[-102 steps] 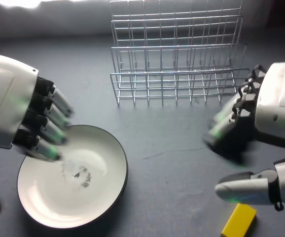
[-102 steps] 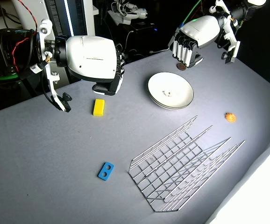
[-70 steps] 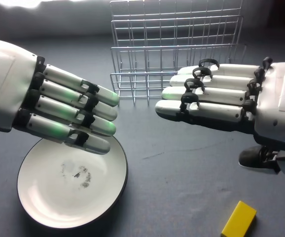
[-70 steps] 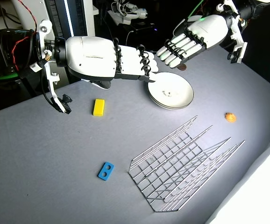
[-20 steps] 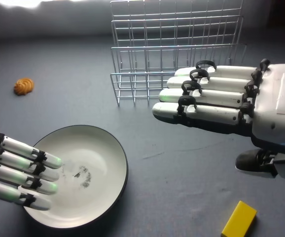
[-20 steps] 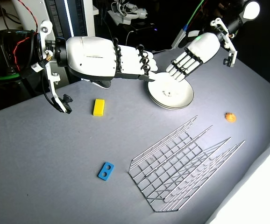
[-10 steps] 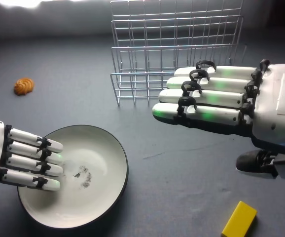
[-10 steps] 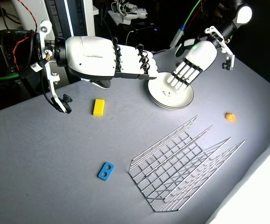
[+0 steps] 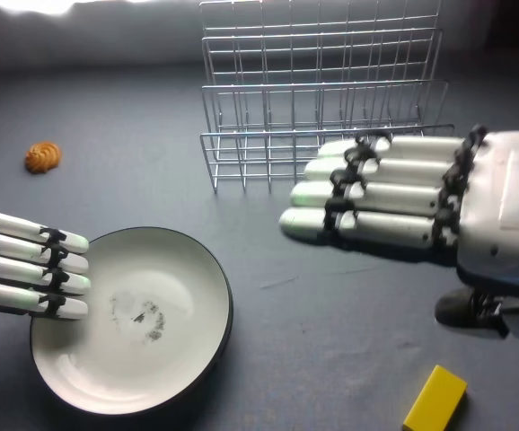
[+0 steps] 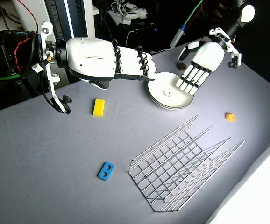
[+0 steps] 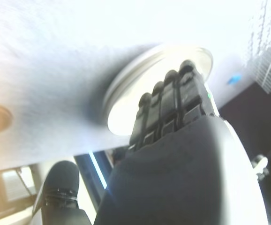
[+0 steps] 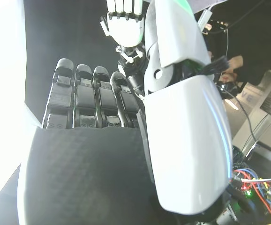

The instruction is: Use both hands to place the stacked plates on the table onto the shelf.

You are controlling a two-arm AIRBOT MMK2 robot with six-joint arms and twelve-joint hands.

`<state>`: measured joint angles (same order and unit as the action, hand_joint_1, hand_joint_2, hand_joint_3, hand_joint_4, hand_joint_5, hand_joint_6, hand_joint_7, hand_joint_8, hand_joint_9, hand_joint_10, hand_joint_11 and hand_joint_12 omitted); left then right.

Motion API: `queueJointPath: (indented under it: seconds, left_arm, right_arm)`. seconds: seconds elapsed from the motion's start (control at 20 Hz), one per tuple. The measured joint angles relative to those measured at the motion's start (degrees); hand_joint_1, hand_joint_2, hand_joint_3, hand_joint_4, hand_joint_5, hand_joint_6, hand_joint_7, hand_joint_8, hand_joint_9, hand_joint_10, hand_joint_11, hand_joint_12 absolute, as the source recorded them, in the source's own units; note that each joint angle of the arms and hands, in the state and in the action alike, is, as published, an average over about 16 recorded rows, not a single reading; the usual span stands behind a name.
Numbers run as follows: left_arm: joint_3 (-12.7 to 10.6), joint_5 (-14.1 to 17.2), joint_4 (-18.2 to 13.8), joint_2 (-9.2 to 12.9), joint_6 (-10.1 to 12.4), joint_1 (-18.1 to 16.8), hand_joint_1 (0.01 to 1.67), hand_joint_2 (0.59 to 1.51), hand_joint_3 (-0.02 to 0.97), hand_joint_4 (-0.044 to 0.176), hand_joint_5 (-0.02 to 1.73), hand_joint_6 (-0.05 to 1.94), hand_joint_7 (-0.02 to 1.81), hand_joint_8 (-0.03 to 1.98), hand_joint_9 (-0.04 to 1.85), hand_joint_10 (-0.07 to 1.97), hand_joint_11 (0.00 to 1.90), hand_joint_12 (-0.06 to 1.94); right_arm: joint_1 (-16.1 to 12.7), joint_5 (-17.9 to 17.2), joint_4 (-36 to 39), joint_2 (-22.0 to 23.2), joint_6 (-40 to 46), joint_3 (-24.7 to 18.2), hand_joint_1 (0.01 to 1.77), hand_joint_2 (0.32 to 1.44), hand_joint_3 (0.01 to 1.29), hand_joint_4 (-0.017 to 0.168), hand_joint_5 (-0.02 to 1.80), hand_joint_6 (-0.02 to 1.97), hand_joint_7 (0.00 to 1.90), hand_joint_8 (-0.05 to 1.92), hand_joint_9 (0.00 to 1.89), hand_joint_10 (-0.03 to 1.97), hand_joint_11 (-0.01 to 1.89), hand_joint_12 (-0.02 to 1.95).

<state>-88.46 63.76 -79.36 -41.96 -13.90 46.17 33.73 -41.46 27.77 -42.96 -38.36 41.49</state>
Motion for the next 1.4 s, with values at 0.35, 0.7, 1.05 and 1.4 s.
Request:
queueJointPath:
  seconds: [0.35,0.7,1.05,1.4]
  left_arm:
    - [-0.74,1.55,0.31,0.04,0.34,0.75,0.02,0.948,0.385,0.003,0.02,-0.01,0.02,-0.01,0.02,0.01,0.02,-0.01]
    - [-0.70,3.71,-0.31,0.06,0.03,1.34,0.02,1.064,0.171,0.003,0.02,-0.01,0.02,-0.01,0.02,0.01,0.01,0.01]
    - [0.65,2.40,0.03,0.32,-0.09,2.87,0.02,1.112,0.087,0.001,0.02,-0.01,0.02,-0.01,0.02,0.01,0.02,0.01]
    - [4.17,-2.27,2.38,1.18,0.32,5.72,0.02,1.132,0.057,-0.002,0.00,-0.01,0.01,-0.01,0.02,0.00,0.02,0.00]
  right_arm:
    - [0.25,0.61,1.86,-1.20,-0.08,0.16,1.37,1.00,0.02,0.000,0.02,0.02,0.02,0.01,0.01,0.00,0.02,0.02]
    - [0.47,1.66,2.95,-2.89,-0.72,0.51,1.36,1.00,0.01,0.001,0.02,0.02,0.02,0.01,0.01,0.00,0.02,0.04]
    - [0.71,2.54,3.26,-4.86,-1.68,1.26,1.35,1.00,0.02,0.001,0.02,0.02,0.02,0.01,0.01,0.00,0.02,0.10]
    - [0.84,2.37,3.19,-6.25,-2.30,2.09,1.35,1.00,0.02,0.001,0.02,0.02,0.02,0.01,0.02,0.00,0.01,0.14]
